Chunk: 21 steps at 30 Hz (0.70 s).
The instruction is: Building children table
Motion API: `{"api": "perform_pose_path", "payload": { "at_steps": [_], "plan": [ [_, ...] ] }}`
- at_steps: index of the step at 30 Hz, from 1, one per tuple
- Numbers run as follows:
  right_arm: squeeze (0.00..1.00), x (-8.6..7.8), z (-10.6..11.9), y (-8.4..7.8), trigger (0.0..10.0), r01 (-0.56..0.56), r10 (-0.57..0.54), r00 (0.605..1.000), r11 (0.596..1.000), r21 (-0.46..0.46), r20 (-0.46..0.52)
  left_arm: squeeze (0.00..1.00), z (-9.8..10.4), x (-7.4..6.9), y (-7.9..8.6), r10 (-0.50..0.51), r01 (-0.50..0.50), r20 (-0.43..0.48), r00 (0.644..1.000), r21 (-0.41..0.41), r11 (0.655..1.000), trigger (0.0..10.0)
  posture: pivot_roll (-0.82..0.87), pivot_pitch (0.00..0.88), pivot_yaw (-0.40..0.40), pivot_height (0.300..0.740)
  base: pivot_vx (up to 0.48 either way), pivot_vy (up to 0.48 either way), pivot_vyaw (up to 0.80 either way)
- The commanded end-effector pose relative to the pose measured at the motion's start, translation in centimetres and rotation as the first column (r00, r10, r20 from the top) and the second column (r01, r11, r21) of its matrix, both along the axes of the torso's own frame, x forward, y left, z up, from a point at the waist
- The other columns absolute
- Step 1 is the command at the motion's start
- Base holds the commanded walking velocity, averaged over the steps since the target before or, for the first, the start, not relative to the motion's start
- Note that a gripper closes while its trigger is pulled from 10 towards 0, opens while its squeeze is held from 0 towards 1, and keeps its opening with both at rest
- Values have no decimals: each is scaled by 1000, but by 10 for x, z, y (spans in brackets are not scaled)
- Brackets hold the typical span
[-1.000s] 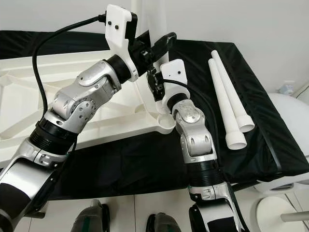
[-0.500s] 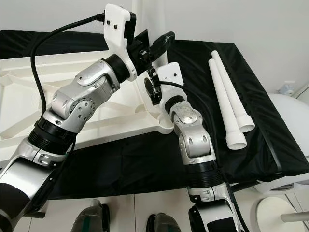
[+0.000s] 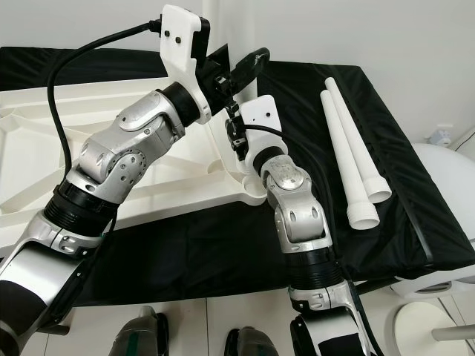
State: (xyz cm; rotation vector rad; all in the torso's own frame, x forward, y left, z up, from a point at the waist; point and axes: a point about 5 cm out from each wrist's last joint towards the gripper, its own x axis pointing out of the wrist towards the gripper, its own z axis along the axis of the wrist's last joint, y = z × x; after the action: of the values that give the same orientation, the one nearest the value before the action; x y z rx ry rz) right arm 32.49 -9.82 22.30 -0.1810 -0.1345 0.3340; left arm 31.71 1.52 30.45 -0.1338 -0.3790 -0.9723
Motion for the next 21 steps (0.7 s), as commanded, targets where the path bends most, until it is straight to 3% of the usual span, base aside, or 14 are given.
{"api": "perform_pose_path", "payload": {
  "at_steps": [1,3,4,5,11,12,13,14,17,21],
  "plan": [
    [0,-3,6,-2,2549,1,-1,1000,1000,2,25,0,6,-16,-9,-244,238,105,964,70,969,10000,47,71,-68,740,0,0,0],
    [0,-3,7,-2,2549,4,-4,1000,1000,1,26,0,6,-16,-9,-248,242,103,963,67,968,10000,47,71,-68,740,0,0,0],
    [0,-3,7,-2,9373,8,-8,1000,1000,-3,27,208,6,-16,-10,-258,254,92,962,58,966,10000,47,70,-67,740,0,0,0],
    [0,-2,7,-3,10000,14,-14,999,1000,-4,29,1000,5,-18,-9,-280,277,81,957,45,960,10000,47,69,-67,740,0,0,0],
    [0,-2,7,-4,10000,23,-23,999,1000,-5,33,1000,5,-21,-7,-322,321,57,945,30,947,10000,48,69,-67,740,0,0,0],
    [0,-2,6,-4,10000,27,-27,999,1000,-2,32,478,5,-23,-6,-336,334,53,940,44,942,10000,49,68,-68,740,0,0,0],
    [0,-2,6,-4,10000,27,-27,999,1000,-2,32,478,5,-23,-6,-336,334,53,940,44,942,10000,49,68,-68,740,0,0,0],
    [0,-1,6,-4,10000,29,-29,999,1000,0,31,0,4,-25,-5,-358,356,43,933,51,933,10000,49,68,-68,740,0,0,0],
    [0,-1,5,-5,10000,37,-37,999,999,4,32,0,2,-32,2,-415,412,34,909,62,909,10000,50,66,-67,740,0,0,0],
    [0,-1,5,-7,10000,47,-47,998,999,6,35,0,-1,-35,7,-430,426,35,902,79,901,10000,50,67,-68,740,0,0,0]
  ]
}}
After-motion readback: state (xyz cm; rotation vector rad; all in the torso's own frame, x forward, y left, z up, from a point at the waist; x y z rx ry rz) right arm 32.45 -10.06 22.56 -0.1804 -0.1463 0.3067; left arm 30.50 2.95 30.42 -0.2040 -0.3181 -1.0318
